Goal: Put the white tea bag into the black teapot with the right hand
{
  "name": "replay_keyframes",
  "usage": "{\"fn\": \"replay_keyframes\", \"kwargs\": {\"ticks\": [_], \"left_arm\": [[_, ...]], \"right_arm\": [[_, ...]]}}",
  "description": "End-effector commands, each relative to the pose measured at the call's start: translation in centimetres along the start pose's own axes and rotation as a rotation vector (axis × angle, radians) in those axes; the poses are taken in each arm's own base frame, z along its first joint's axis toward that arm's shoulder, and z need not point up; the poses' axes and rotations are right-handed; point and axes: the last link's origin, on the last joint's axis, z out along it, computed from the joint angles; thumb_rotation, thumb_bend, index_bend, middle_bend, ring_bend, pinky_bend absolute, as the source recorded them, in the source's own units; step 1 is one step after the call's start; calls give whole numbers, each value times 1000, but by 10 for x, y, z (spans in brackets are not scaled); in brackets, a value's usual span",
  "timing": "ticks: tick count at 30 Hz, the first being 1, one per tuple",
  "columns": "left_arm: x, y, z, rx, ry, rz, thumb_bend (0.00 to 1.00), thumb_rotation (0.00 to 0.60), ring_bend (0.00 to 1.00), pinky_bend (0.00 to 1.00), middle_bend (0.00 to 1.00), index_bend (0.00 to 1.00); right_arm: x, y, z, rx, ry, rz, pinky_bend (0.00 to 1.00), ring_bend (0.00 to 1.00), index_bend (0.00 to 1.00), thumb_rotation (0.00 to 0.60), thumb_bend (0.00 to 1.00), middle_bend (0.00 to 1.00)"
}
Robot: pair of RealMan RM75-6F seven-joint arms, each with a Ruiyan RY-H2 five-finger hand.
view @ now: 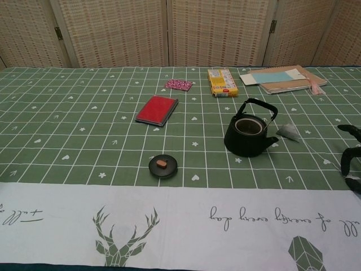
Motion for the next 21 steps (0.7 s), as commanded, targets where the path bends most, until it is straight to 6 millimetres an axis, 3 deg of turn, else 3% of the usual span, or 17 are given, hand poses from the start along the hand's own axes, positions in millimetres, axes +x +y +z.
{"fn": "replay_keyframes", "kwargs": {"ticks": [1,21], "left_arm": [[0,0,0,0,1,0,358,600,0,70,0,0],[0,1,-2,1,4,2,358,600,0,70,0,0]], "right_arm": [[-1,0,0,-1,-2,-2,0,0,536,600,445,0],[13,0,0,12,77,-9,0,0,627,600,444,0]]}}
